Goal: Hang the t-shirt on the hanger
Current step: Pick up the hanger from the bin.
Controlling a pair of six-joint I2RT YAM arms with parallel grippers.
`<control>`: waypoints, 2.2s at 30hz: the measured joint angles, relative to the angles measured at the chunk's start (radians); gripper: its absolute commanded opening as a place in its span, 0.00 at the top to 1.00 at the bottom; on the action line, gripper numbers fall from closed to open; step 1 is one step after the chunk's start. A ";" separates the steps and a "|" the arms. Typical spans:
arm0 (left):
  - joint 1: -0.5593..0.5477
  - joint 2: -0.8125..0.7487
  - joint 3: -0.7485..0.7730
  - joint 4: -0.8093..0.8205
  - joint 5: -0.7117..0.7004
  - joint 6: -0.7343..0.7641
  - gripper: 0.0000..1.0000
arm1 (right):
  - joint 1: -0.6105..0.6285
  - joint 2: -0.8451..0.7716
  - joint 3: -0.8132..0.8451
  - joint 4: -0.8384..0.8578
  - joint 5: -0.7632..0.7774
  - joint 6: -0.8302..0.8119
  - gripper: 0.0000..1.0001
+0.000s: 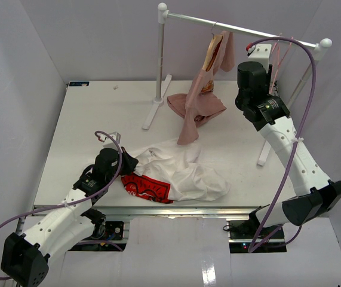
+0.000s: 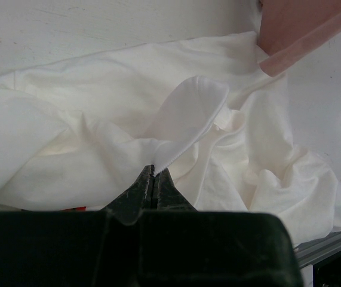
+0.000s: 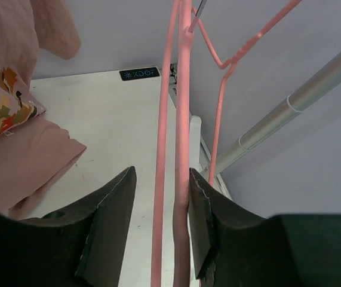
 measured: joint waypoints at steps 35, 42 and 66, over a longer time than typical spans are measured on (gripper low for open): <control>0.000 0.037 0.070 -0.059 0.034 -0.015 1.00 | -0.005 -0.058 0.045 -0.013 -0.092 -0.119 0.92; 0.000 0.084 0.074 -0.049 0.052 -0.047 1.00 | -0.005 -0.131 0.028 0.038 -0.183 -0.179 0.92; 0.000 0.109 0.182 -0.129 0.038 -0.072 1.00 | -0.005 -0.407 -0.176 -0.156 -0.555 -0.014 0.92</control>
